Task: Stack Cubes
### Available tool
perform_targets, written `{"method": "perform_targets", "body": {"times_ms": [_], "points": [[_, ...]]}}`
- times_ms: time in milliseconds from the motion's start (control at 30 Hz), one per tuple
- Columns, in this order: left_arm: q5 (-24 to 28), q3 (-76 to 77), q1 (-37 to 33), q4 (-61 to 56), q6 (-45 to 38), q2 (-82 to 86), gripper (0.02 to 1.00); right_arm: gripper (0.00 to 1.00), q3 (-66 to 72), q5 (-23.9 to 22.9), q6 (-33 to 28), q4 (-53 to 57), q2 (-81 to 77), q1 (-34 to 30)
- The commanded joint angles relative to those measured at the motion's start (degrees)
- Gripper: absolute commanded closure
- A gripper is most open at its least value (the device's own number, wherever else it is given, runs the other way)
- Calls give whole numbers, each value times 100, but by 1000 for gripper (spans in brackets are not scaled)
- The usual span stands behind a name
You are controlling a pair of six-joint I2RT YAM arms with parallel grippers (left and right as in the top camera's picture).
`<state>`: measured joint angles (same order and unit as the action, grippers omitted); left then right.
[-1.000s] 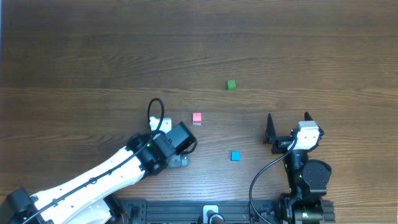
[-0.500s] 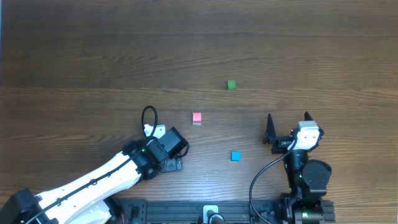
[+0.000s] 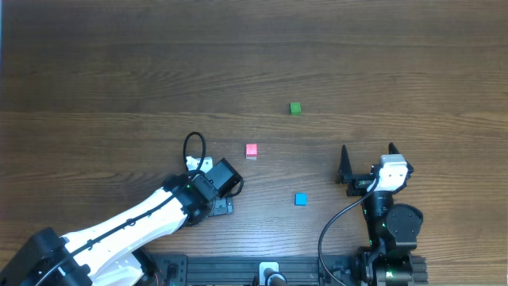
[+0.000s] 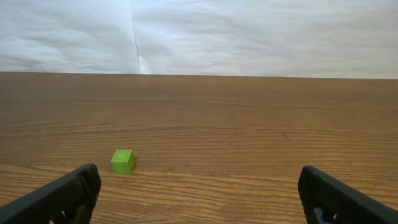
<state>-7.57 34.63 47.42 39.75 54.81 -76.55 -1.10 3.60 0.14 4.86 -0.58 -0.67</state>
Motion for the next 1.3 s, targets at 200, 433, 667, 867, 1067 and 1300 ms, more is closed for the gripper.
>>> {"method": "perform_targets", "body": {"times_ms": [200, 433, 667, 867, 1067, 1300], "points": [[-87, -68, -35, -20, -514, -48, 218, 7, 39, 42, -2, 2, 31, 26], [-85, -68, -35, -85, -511, -269, 248, 7, 42, 42, 0, 2, 31, 26], [-85, -68, -35, -101, -511, -291, 446, 9, 42, 42, -2, 2, 31, 26], [-83, -68, -35, -101, -509, -291, 643, 9, 42, 42, -2, 2, 31, 26], [-42, -68, -35, -103, -507, -291, 779, 7, 42, 42, -2, 2, 31, 26], [72, 0, -35, -302, -474, -291, 877, 7, 42, 42, -2, 2, 31, 26]]}}
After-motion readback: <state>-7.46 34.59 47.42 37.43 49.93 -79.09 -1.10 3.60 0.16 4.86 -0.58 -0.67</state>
